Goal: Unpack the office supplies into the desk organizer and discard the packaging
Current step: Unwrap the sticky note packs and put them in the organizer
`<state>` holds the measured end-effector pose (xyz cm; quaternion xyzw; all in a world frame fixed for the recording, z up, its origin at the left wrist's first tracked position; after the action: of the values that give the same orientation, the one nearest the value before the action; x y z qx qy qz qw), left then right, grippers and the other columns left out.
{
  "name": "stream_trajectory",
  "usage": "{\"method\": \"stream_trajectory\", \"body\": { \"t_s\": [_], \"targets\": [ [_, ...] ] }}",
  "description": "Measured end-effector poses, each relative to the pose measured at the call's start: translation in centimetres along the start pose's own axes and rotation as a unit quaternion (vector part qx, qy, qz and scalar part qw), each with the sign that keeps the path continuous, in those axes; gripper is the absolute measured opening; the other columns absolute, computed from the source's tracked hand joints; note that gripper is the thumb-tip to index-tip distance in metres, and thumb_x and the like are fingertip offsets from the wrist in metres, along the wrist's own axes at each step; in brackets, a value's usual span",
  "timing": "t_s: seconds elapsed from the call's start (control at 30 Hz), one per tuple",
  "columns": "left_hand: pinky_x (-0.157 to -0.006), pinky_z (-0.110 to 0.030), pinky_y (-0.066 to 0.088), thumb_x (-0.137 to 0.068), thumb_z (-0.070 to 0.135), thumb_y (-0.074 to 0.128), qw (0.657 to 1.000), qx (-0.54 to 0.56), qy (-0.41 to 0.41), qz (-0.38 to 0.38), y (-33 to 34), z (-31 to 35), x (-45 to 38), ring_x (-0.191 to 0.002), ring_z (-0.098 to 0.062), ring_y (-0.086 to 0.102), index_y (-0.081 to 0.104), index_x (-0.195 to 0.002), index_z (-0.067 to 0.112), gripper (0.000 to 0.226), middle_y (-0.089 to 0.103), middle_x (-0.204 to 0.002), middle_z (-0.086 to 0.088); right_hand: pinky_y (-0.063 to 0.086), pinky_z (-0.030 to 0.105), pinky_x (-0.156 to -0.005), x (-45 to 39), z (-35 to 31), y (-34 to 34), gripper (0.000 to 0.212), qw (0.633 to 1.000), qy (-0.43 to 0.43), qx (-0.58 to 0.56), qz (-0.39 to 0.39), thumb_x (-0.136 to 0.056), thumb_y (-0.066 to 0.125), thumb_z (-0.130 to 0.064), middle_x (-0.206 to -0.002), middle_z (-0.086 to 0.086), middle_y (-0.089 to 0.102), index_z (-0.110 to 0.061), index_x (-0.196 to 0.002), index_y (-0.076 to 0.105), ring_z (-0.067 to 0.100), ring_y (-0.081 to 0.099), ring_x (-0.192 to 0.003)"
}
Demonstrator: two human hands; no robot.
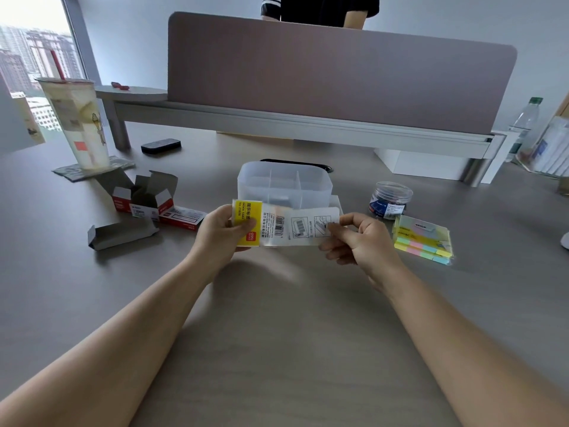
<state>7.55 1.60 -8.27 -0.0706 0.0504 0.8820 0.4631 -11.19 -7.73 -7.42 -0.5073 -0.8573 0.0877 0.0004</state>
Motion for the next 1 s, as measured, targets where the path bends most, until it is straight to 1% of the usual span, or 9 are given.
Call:
{"method": "stream_trajectory", "body": {
  "t_s": [0.1, 0.17, 0.33, 0.43, 0.57, 0.67, 0.8, 0.9, 1.0],
  "targets": [
    [-0.055, -0.016, 0.054, -0.086, 0.004, 0.051, 1.000, 0.004, -0.007, 0.009, -0.3, -0.1, 0.2, -0.073, -0.014, 0.059, 0.056, -0.092, 0.011, 0.010, 0.061, -0.083, -0.001, 0.053, 0.019, -0.050, 0.3, 0.3, 0.4, 0.005, 0.997, 0.017, -0.060, -0.037, -0.085, 0.057, -0.012, -0.054, -0.002, 0.069, -0.012, -0.080, 0.057, 0.010, 0.065, -0.050],
    [-0.056, -0.017, 0.054, -0.086, 0.004, 0.052, 1.000, 0.009, -0.006, 0.008, -0.1, 0.1, 0.5, -0.072, -0.014, 0.059, 0.057, -0.091, 0.011, 0.010, 0.061, -0.082, -0.001, 0.057, 0.022, -0.057, 0.4, 0.6, 0.4, 0.005, 0.993, 0.029, -0.108, -0.045, -0.083, 0.058, -0.015, -0.059, 0.000, 0.070, -0.010, -0.080, 0.059, 0.012, 0.067, -0.056],
    [-0.055, -0.015, 0.053, -0.086, 0.002, 0.051, 1.000, 0.003, 0.015, -0.004, 0.6, 1.0, 1.5, -0.071, -0.013, 0.059, 0.055, -0.078, 0.020, 0.020, 0.060, -0.079, 0.000, 0.057, 0.024, -0.053, 0.6, 0.8, -0.4, 0.017, 0.985, 0.041, -0.169, 0.004, -0.082, 0.058, -0.023, -0.054, 0.004, 0.067, -0.009, -0.072, 0.058, 0.015, 0.065, -0.051],
    [-0.054, -0.016, 0.053, -0.086, 0.000, 0.051, 1.000, -0.009, 0.019, 0.003, 0.4, 1.2, 1.9, -0.069, -0.014, 0.058, 0.055, -0.075, 0.019, 0.023, 0.060, -0.077, 0.000, 0.057, 0.025, -0.052, 0.7, 0.6, -1.0, 0.016, 0.986, 0.037, -0.160, 0.028, -0.083, 0.059, -0.020, -0.063, 0.010, 0.063, -0.010, -0.071, 0.055, 0.016, 0.063, -0.051],
    [-0.060, -0.024, 0.054, -0.086, 0.002, 0.052, 0.999, -0.032, 0.003, 0.003, -0.3, 1.1, 2.0, -0.071, -0.014, 0.059, 0.055, -0.076, 0.019, 0.020, 0.061, -0.079, 0.000, 0.056, 0.025, -0.055, 0.8, -0.4, -2.6, 0.019, 0.992, -0.005, -0.102, 0.067, -0.082, 0.061, -0.018, -0.074, 0.010, 0.060, -0.011, -0.068, 0.051, 0.019, 0.061, -0.068],
    [-0.063, -0.027, 0.054, -0.086, 0.003, 0.051, 0.999, -0.030, -0.009, -0.008, -0.1, 0.9, 1.9, -0.072, -0.015, 0.060, 0.055, -0.077, 0.018, 0.019, 0.061, -0.080, -0.001, 0.056, 0.022, -0.051, 1.2, -1.5, -3.5, 0.020, 0.995, -0.060, 0.011, 0.081, -0.079, 0.063, -0.005, -0.079, 0.006, 0.055, -0.016, -0.069, 0.049, 0.016, 0.058, -0.071],
    [-0.066, -0.028, 0.054, -0.086, 0.003, 0.051, 0.999, -0.027, -0.018, -0.030, 0.8, 0.7, 1.6, -0.076, -0.016, 0.060, 0.054, -0.079, 0.017, 0.016, 0.061, -0.083, -0.001, 0.056, 0.020, -0.052, 1.7, -2.8, -3.3, 0.028, 0.988, -0.113, 0.071, 0.075, -0.079, 0.060, 0.000, -0.080, -0.002, 0.052, -0.023, -0.072, 0.046, 0.011, 0.055, -0.073],
    [-0.065, -0.028, 0.055, -0.086, 0.004, 0.051, 0.998, -0.030, -0.019, -0.042, 1.1, 0.6, 1.1, -0.078, -0.016, 0.061, 0.055, -0.081, 0.016, 0.014, 0.062, -0.086, -0.003, 0.058, 0.027, -0.058, 1.7, -3.9, -3.0, 0.031, 0.982, -0.142, 0.100, 0.073, -0.080, 0.059, 0.000, -0.082, -0.005, 0.052, -0.026, -0.073, 0.044, 0.012, 0.056, -0.076],
    [-0.061, -0.022, 0.056, -0.086, 0.004, 0.052, 0.998, -0.026, -0.018, -0.054, 1.1, 0.6, 0.3, -0.078, -0.015, 0.062, 0.056, -0.081, 0.017, 0.014, 0.063, -0.086, -0.002, 0.057, 0.033, -0.064, 0.9, -5.6, -3.2, 0.025, 0.976, -0.172, 0.100, 0.089, -0.081, 0.056, 0.002, -0.084, -0.008, 0.050, -0.021, -0.082, 0.045, 0.014, 0.054, -0.078]
  ]
}}
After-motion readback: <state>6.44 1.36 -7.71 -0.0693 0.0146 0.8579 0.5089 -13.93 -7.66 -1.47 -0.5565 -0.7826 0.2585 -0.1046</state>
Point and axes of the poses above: each hand's wrist, its own x-axis away from the middle knuckle, its own y-axis out of the palm, z = x × y, the point moved 10 cm from there along -x, towards the middle knuckle
